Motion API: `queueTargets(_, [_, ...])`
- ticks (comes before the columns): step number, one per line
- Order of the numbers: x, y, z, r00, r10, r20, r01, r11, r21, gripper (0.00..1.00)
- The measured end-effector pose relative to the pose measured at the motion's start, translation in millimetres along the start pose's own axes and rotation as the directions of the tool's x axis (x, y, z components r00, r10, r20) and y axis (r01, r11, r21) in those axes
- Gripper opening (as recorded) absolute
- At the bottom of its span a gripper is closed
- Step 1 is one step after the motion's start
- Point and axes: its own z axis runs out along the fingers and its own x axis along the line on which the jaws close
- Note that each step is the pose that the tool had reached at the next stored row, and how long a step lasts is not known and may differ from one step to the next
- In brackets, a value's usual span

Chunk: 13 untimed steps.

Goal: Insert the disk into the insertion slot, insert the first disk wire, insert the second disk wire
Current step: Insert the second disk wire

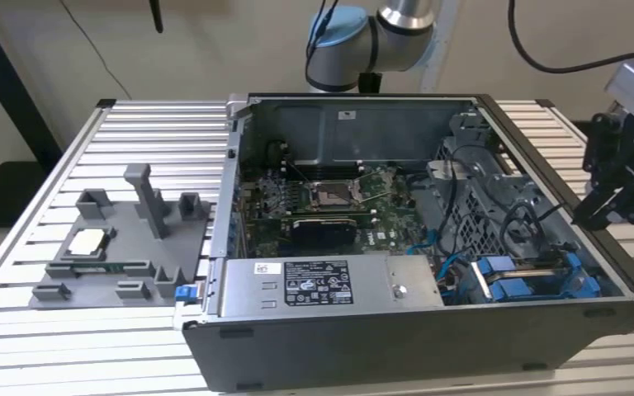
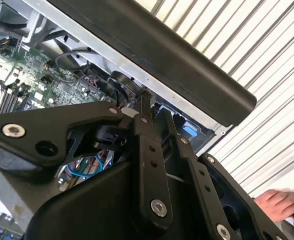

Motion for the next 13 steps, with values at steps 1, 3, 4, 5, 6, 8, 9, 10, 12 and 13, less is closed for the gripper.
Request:
queueTargets(1, [0.0, -0.9, -0.1, 1.0000, 0.000, 0.0002, 0.000, 1.0000, -0.0042, 0.27])
queueTargets(3, [0.1, -2.5, -0.1, 1.0000, 0.001, 0.0006, -0.001, 1.0000, -0.0097, 0.27])
queueTargets(4, [0.1, -3.5, -0.2, 1.0000, 0.001, 0.0006, -0.001, 0.9999, -0.0125, 0.27])
queueTargets(5, [0.2, -4.6, -0.3, 1.0000, 0.001, 0.0009, -0.001, 0.9999, -0.0168, 0.27])
queueTargets(6, [0.2, -5.5, -0.4, 1.0000, 0.002, 0.0011, -0.002, 0.9998, -0.0206, 0.27])
queueTargets(8, [0.2, -6.7, -0.5, 1.0000, 0.002, 0.0009, -0.002, 0.9997, -0.0233, 0.27])
queueTargets(9, [0.2, -6.8, -0.3, 1.0000, 0.002, 0.0010, -0.002, 0.9997, -0.0233, 0.27])
queueTargets(10, [0.3, -7.0, 0.1, 1.0000, 0.002, 0.0019, -0.002, 0.9997, -0.0234, 0.27])
queueTargets(12, [0.4, -7.3, 0.9, 1.0000, 0.002, 0.0063, -0.002, 0.9997, -0.0232, 0.27])
queueTargets(13, [0.4, -7.4, 1.4, 1.0000, 0.002, 0.0085, -0.002, 0.9997, -0.0231, 0.27])
